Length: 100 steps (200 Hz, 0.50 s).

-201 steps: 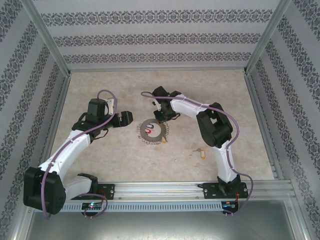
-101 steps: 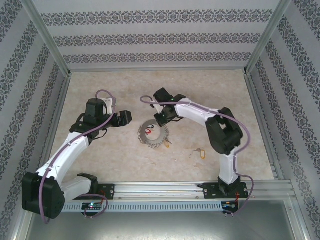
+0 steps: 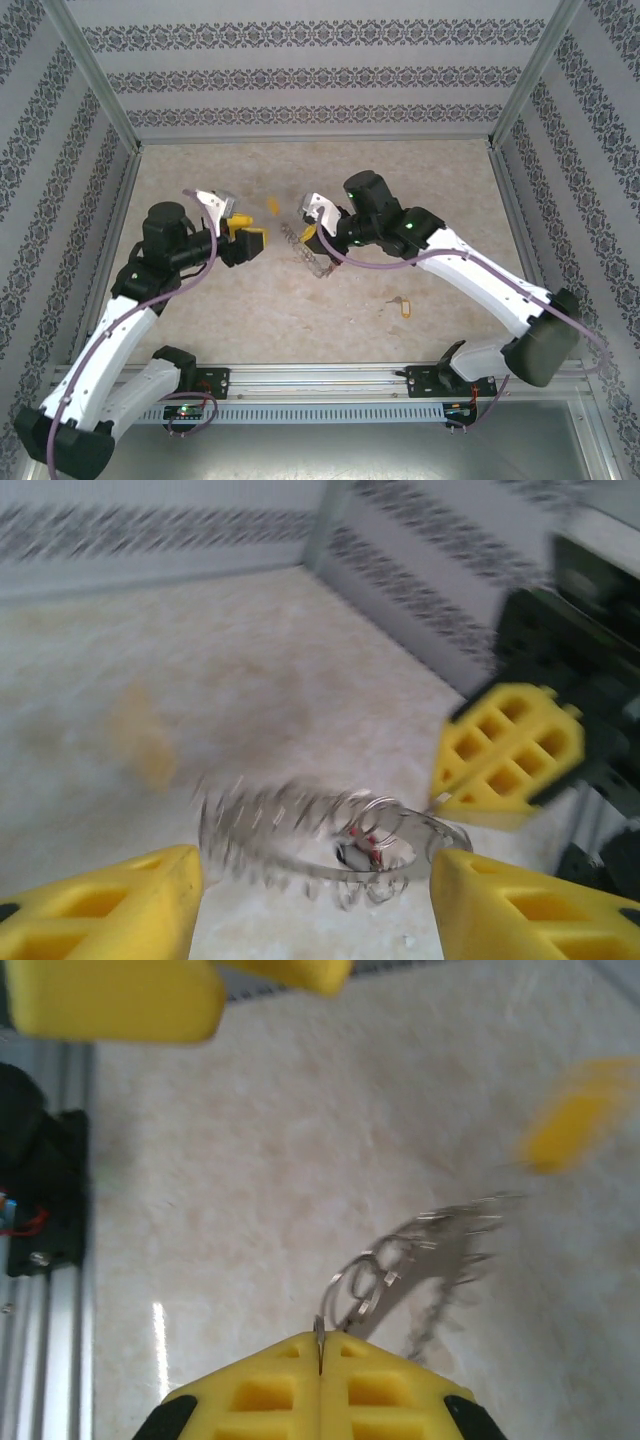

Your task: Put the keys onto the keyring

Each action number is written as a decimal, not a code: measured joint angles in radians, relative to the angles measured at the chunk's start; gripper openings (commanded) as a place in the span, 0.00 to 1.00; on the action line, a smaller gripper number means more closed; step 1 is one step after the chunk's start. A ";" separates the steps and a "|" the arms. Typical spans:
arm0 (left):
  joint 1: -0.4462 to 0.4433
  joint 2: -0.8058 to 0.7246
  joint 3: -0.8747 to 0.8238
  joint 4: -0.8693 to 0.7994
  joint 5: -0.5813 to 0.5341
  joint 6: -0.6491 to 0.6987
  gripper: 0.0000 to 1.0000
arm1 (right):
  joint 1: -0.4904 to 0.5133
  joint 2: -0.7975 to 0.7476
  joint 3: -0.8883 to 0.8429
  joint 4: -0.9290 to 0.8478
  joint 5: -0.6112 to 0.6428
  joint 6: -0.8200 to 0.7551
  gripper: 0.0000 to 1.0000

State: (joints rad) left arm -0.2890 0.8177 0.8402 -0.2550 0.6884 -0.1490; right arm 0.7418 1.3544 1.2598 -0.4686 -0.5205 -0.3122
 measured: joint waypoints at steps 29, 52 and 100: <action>-0.016 -0.106 -0.064 0.076 0.141 0.079 0.40 | 0.000 -0.072 -0.022 0.030 -0.124 -0.039 0.00; -0.022 -0.116 -0.064 0.100 0.206 0.124 0.37 | 0.000 -0.100 -0.026 0.045 -0.185 -0.062 0.00; -0.127 -0.059 -0.002 0.041 0.227 0.297 0.49 | 0.002 -0.177 -0.141 0.106 -0.233 -0.154 0.00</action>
State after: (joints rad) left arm -0.4160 0.7589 0.8379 -0.2138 0.9154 0.1482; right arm 0.7441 1.1774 1.1191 -0.3622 -0.7536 -0.4667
